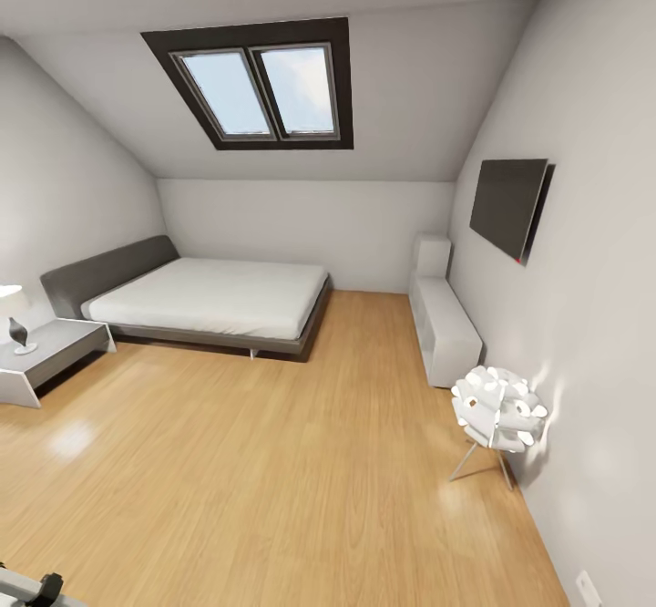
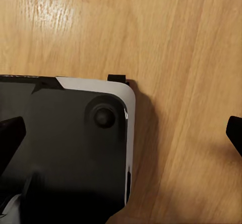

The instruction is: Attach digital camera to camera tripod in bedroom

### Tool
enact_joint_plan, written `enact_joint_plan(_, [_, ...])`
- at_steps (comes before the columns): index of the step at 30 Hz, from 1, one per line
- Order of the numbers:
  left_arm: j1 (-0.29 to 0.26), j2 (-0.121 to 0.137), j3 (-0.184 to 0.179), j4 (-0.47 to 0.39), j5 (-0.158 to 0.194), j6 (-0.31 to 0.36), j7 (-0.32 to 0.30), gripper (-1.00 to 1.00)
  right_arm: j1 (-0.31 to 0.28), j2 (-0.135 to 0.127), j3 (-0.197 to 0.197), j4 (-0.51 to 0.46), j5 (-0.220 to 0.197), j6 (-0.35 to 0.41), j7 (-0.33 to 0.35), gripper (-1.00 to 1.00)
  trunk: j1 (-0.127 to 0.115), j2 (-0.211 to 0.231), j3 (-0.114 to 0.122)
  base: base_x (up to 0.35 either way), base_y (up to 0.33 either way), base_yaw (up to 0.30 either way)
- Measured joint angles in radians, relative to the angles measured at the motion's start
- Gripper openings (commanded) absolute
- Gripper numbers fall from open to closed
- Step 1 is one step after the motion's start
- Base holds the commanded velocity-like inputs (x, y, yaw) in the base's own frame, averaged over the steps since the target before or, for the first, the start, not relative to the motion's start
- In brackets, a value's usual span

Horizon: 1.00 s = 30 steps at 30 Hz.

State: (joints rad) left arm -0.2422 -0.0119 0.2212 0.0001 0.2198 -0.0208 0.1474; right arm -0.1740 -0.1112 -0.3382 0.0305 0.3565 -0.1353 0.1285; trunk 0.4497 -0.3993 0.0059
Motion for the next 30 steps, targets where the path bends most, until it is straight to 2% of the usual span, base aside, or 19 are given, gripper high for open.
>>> enact_joint_plan(30, [0.0,-0.011,0.002,0.0,-0.006,-0.002,0.0,-1.0,-0.001,-0.001,-0.002,-0.001,-0.001,0.006,0.0,1.0,0.0,0.0,0.0,0.0,0.0,0.0])
